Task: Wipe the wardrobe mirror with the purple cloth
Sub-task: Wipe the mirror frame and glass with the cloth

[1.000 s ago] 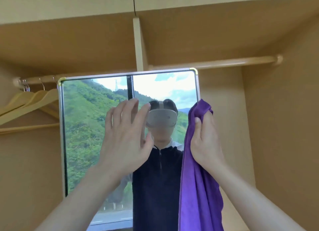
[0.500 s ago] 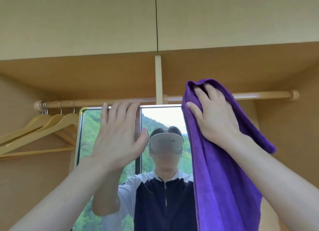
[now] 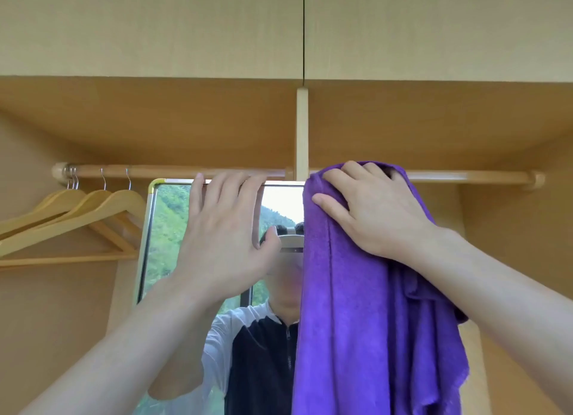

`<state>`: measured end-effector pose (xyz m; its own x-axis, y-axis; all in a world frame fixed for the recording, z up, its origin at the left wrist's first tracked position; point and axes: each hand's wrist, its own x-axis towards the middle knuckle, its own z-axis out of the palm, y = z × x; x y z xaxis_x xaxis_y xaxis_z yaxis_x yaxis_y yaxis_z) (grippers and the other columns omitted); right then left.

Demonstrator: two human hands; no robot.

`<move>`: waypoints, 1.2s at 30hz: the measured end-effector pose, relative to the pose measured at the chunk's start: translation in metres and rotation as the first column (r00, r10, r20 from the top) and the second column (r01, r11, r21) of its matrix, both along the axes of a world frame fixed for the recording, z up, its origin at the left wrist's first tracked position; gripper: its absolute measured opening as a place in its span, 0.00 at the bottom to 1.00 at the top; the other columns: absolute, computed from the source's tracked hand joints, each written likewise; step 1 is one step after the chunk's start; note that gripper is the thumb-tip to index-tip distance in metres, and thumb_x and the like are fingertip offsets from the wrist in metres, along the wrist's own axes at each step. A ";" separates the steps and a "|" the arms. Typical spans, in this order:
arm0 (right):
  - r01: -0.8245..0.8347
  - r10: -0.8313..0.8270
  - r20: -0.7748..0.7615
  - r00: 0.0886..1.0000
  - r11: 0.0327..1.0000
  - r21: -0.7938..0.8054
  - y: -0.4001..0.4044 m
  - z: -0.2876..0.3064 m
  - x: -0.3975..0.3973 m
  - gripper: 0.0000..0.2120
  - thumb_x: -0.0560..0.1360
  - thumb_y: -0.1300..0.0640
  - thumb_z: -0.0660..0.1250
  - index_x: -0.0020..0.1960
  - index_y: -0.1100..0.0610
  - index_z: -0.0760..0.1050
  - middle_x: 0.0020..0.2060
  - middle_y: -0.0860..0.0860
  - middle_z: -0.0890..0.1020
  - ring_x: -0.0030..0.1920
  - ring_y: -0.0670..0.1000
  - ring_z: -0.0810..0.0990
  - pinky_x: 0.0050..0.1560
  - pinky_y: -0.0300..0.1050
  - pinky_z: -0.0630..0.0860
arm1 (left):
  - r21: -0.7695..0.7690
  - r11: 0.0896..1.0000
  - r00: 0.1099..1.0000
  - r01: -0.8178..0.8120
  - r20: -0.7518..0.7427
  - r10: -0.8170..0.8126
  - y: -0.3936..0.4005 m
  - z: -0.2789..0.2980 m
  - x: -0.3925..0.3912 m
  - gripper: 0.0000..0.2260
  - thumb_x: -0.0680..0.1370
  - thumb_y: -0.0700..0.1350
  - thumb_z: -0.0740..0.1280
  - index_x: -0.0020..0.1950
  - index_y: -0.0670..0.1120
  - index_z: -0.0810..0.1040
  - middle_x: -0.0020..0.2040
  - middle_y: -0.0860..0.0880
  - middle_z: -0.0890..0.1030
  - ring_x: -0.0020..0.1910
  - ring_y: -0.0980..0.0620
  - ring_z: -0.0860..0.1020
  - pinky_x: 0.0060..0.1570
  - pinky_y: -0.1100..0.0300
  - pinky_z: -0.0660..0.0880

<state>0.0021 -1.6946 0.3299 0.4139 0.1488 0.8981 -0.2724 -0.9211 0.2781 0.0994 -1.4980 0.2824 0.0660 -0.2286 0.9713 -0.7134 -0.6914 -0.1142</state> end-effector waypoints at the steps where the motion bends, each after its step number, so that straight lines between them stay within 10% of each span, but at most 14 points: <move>1: 0.010 -0.009 -0.020 1.000 0.999 0.034 -0.009 -0.001 -0.005 0.25 0.79 0.32 0.47 0.63 0.46 0.70 0.55 0.47 0.75 0.57 0.54 0.73 0.57 0.55 0.69 | 0.017 1.000 1.000 0.007 0.001 -0.007 0.004 0.001 0.001 0.28 0.73 0.55 0.58 0.73 0.51 0.66 0.68 0.54 0.70 0.71 0.50 0.64 0.78 0.44 0.49; 8: 0.077 -0.093 0.071 0.993 0.976 0.202 -0.016 -0.020 -0.011 0.28 0.79 0.33 0.44 0.71 0.47 0.64 0.62 0.49 0.73 0.63 0.57 0.70 0.62 0.57 0.69 | 0.161 0.984 0.996 0.080 0.014 -0.083 0.040 0.018 0.014 0.27 0.73 0.56 0.56 0.73 0.54 0.67 0.69 0.56 0.71 0.68 0.53 0.67 0.70 0.55 0.55; 19: -0.026 -0.019 0.189 0.982 0.972 0.232 0.048 -0.042 0.031 0.29 0.79 0.37 0.48 0.77 0.47 0.59 0.71 0.52 0.64 0.70 0.55 0.64 0.63 0.55 0.71 | -0.058 0.961 0.943 0.271 -0.183 -0.277 0.092 0.023 0.053 0.17 0.75 0.47 0.61 0.63 0.51 0.72 0.52 0.58 0.71 0.56 0.58 0.67 0.50 0.59 0.64; 23: -0.132 0.115 0.116 0.987 0.979 0.155 0.086 -0.045 0.046 0.30 0.80 0.38 0.51 0.80 0.43 0.51 0.74 0.48 0.60 0.72 0.50 0.61 0.52 0.48 0.78 | -0.116 0.921 0.899 0.372 -0.204 -0.388 0.091 0.022 0.058 0.25 0.67 0.46 0.57 0.64 0.50 0.74 0.55 0.56 0.74 0.57 0.56 0.70 0.53 0.59 0.67; 29: -0.246 0.245 -0.042 0.969 0.969 -0.015 0.155 -0.024 0.094 0.30 0.81 0.44 0.59 0.78 0.55 0.59 0.68 0.51 0.70 0.65 0.53 0.66 0.67 0.43 0.62 | -0.224 0.791 0.741 0.570 -0.276 -0.612 0.102 0.027 0.067 0.31 0.64 0.43 0.58 0.67 0.52 0.76 0.60 0.58 0.81 0.61 0.54 0.78 0.63 0.51 0.75; 36: -0.246 0.241 -0.240 0.940 0.969 0.006 0.161 0.000 0.087 0.29 0.80 0.44 0.62 0.76 0.55 0.62 0.68 0.51 0.72 0.66 0.52 0.69 0.67 0.46 0.66 | -0.254 0.686 0.618 0.681 -0.304 -0.725 0.108 0.027 0.076 0.26 0.69 0.44 0.60 0.67 0.55 0.77 0.61 0.62 0.81 0.58 0.57 0.80 0.62 0.48 0.76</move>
